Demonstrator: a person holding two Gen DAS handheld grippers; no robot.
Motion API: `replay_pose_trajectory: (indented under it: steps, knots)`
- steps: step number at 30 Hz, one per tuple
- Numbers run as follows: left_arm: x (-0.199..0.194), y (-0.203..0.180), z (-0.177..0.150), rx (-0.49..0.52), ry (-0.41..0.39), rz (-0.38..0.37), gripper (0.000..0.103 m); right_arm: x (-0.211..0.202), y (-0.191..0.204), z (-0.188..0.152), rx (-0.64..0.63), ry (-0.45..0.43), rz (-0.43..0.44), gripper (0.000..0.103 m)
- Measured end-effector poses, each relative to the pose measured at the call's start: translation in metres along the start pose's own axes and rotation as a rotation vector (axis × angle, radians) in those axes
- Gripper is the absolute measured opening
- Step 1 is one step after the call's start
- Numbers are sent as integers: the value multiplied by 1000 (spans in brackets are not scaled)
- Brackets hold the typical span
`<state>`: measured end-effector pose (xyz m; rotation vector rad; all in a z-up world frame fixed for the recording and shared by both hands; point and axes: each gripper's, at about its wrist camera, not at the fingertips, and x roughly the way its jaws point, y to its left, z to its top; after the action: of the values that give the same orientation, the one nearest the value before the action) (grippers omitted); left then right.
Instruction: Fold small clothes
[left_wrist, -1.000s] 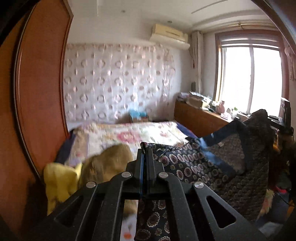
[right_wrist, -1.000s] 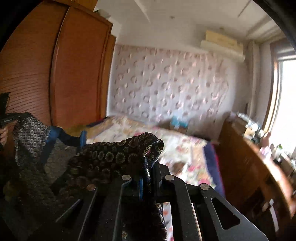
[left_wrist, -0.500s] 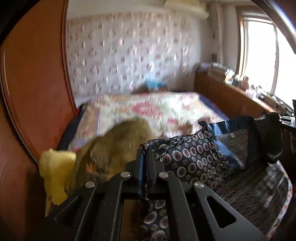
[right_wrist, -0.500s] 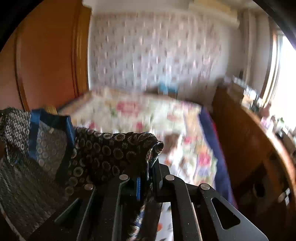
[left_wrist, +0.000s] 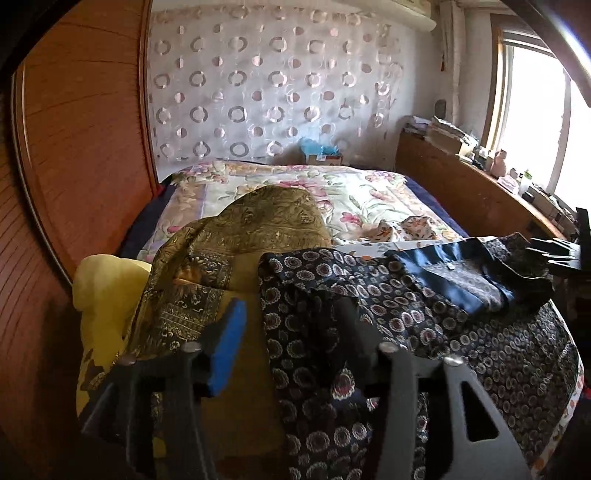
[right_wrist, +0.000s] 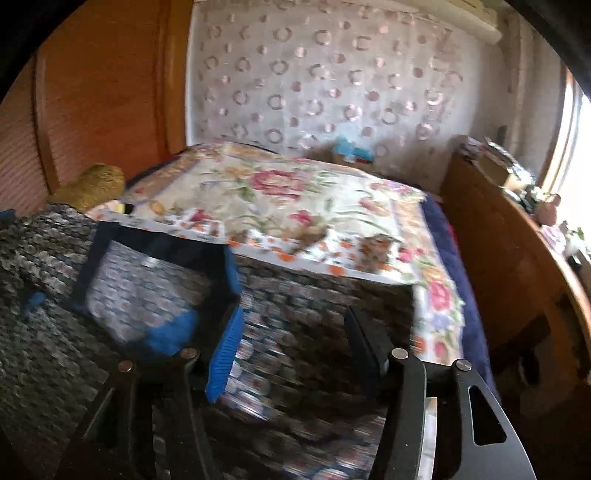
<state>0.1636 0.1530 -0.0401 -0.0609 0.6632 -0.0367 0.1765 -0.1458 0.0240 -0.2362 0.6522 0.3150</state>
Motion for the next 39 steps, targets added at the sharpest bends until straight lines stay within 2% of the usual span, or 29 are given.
replay_pose_trajectory:
  steps: [3, 6, 9, 13, 15, 17, 18, 20, 22, 24, 26, 31, 36, 39]
  knots:
    - [-5, -1, -1, -1, -12, 0, 61, 13, 7, -5, 2, 38, 51, 59]
    - [-5, -3, -3, -5, -13, -15, 61, 34, -6, -9, 14, 93, 70, 59]
    - [-4, -7, -6, -2, -9, -20, 61, 52, -10, 6, 26, 126, 71, 59]
    - [-2, -12, -10, 8, -4, -30, 61, 98, -18, 32, 32, 184, 57, 58]
    - [-1, -16, -13, 17, 1, -32, 61, 112, -7, 39, 11, 198, 57, 38]
    - [2, -18, -14, 26, 11, -28, 61, 107, -5, 37, -25, 183, 79, 9]
    - [3, -19, -16, 28, 16, -27, 61, 103, -3, 36, -41, 176, 89, 5]
    - [5, -20, -19, 33, 19, -31, 60, 89, -2, 33, -61, 140, 103, 4]
    - [6, -22, -22, 40, 24, -41, 51, 68, -1, 29, -72, 81, 124, 3]
    - [7, -23, -25, 52, 35, -55, 29, 47, -2, 25, -59, 16, 146, 3]
    - [7, -27, -29, 71, 42, -59, 15, 21, -7, 19, -28, -44, 180, 3]
    - [-9, -32, -49, 89, 30, -75, 8, -27, -11, -11, -14, -109, 190, 3]
    - [-35, -27, -71, 55, -8, -90, 7, -51, -10, -45, -9, -113, 220, 3]
    - [-49, -23, -79, 34, -28, -68, 8, -60, -12, -65, -4, -91, 236, 3]
